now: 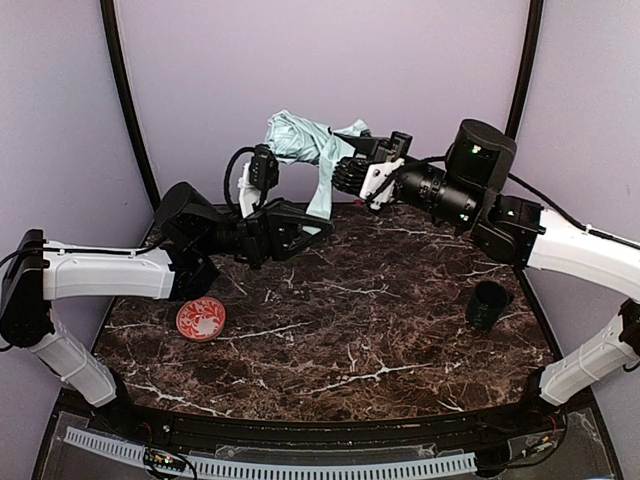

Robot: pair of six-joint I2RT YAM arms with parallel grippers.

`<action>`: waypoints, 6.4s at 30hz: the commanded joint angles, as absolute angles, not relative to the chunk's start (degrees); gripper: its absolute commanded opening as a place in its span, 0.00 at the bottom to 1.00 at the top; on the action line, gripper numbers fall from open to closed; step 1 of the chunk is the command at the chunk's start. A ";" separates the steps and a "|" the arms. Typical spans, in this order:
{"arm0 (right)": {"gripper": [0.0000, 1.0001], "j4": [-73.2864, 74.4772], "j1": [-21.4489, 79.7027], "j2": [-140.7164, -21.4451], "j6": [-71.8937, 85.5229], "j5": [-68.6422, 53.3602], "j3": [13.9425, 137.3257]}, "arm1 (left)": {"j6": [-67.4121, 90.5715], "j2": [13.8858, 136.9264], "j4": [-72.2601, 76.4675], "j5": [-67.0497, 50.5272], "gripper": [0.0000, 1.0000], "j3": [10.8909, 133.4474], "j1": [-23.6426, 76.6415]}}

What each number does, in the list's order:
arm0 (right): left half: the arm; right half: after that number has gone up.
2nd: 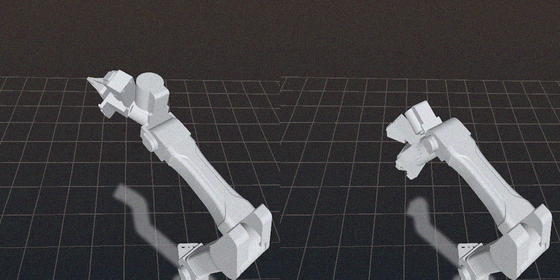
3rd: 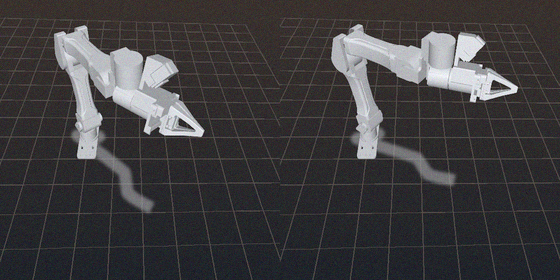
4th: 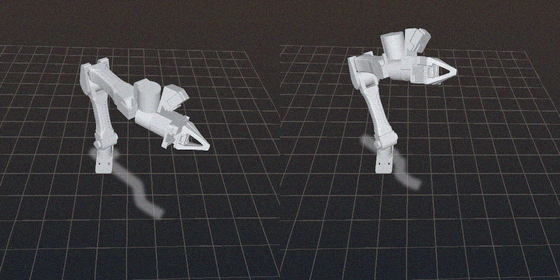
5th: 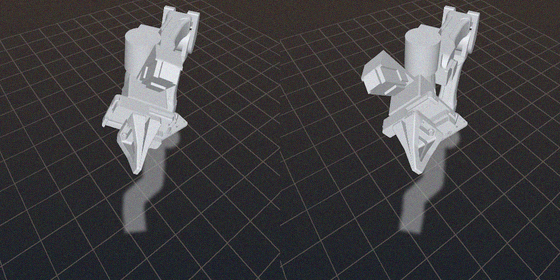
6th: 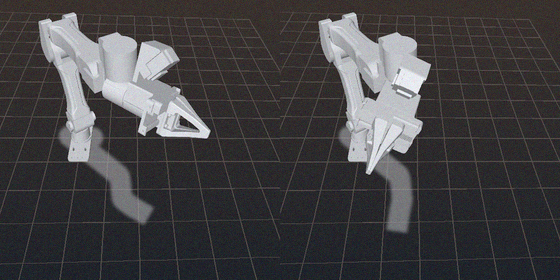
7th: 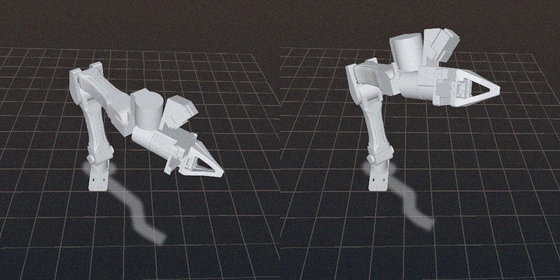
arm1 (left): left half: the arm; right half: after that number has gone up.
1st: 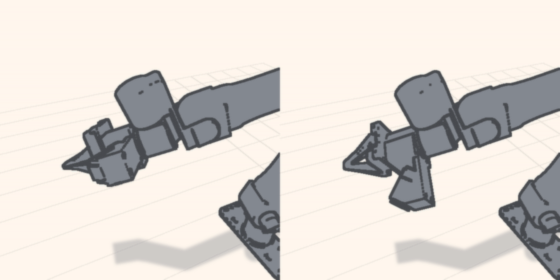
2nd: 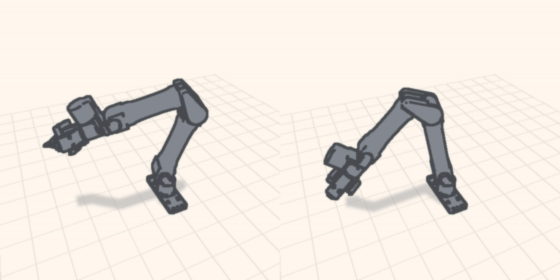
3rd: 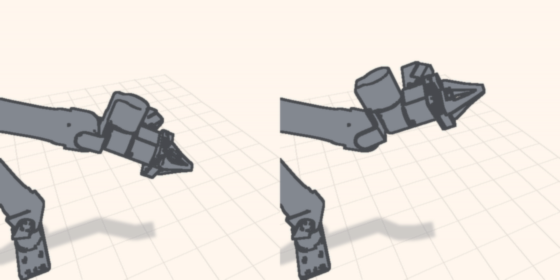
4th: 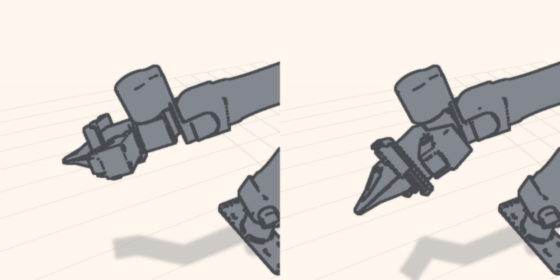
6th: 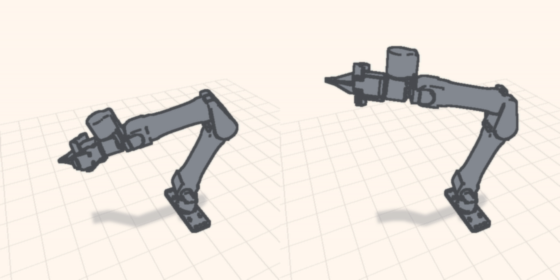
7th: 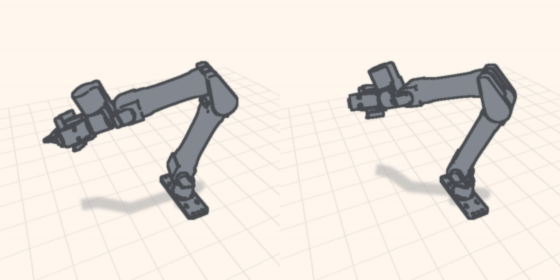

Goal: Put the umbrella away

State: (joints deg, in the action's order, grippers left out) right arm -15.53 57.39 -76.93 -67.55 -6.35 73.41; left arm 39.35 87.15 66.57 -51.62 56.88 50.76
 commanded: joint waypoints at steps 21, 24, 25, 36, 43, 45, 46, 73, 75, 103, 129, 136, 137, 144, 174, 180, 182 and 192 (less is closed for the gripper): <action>0.00 -0.35 49.98 -77.22 -30.21 -11.26 88.14 | 4.24 70.35 29.48 -27.31 0.00 45.75 56.82; 0.00 3.91 51.31 -76.32 -27.34 -19.51 90.27 | 4.14 70.28 31.53 -28.20 0.00 45.02 54.15; 0.00 4.41 51.33 -75.69 -26.11 -22.19 90.09 | 3.62 70.23 31.53 -28.35 0.00 44.99 53.37; 0.00 0.44 51.81 -71.81 -13.95 -30.11 78.12 | 4.74 73.21 31.47 -27.33 0.00 42.98 50.27; 0.00 -14.79 46.93 -77.80 3.63 -20.90 62.46 | 15.85 76.03 31.10 -21.12 0.00 34.45 48.98; 0.00 -18.89 45.35 -82.14 8.50 -21.39 59.76 | 16.29 77.38 28.98 -19.56 0.00 33.99 48.49; 0.00 -19.84 44.68 -84.84 10.46 -21.85 59.35 | 16.34 78.33 28.09 -19.36 0.00 33.99 47.94; 0.56 -24.28 31.73 -114.44 21.82 -28.08 58.36 | 12.81 114.21 16.42 -32.09 0.00 53.92 38.56; 0.59 -23.19 31.68 -112.95 21.26 -29.07 57.76 | 12.64 114.53 16.14 -32.19 0.00 54.97 38.50; 0.99 -0.06 54.30 -98.79 -17.57 10.87 58.84 | 11.82 116.28 15.09 -32.52 0.00 55.75 38.52; 0.00 -3.14 40.15 -99.68 2.35 -9.75 60.32 | 9.27 97.73 16.40 -40.27 0.00 48.86 38.88; 0.00 -19.97 29.71 -91.78 19.84 -33.38 57.09 | 14.19 90.29 22.58 -46.68 0.00 45.91 39.86; 0.00 -21.28 28.94 -89.57 21.21 -35.96 57.52 | 14.31 89.15 23.31 -46.98 0.00 45.76 39.96; 0.00 -26.01 28.21 -84.25 23.89 -52.97 62.52 | 12.21 85.35 23.37 -49.85 0.00 47.46 42.32; 0.00 38.43 42.78 -78.83 -28.54 -69.73 87.56 | -12.57 82.09 15.20 -44.93 0.00 55.72 46.05; 0.00 45.76 45.83 -81.10 -33.27 -68.24 89.19 | -12.16 81.40 21.45 -45.85 0.00 54.24 45.97; 0.00 47.62 48.05 -82.48 -35.65 -68.63 90.17 | -12.67 81.93 24.35 -45.51 0.00 54.30 45.97; 0.00 55.10 53.94 -86.67 -41.68 -67.25 93.86 | -27.13 80.52 36.66 -40.82 0.00 55.78 45.37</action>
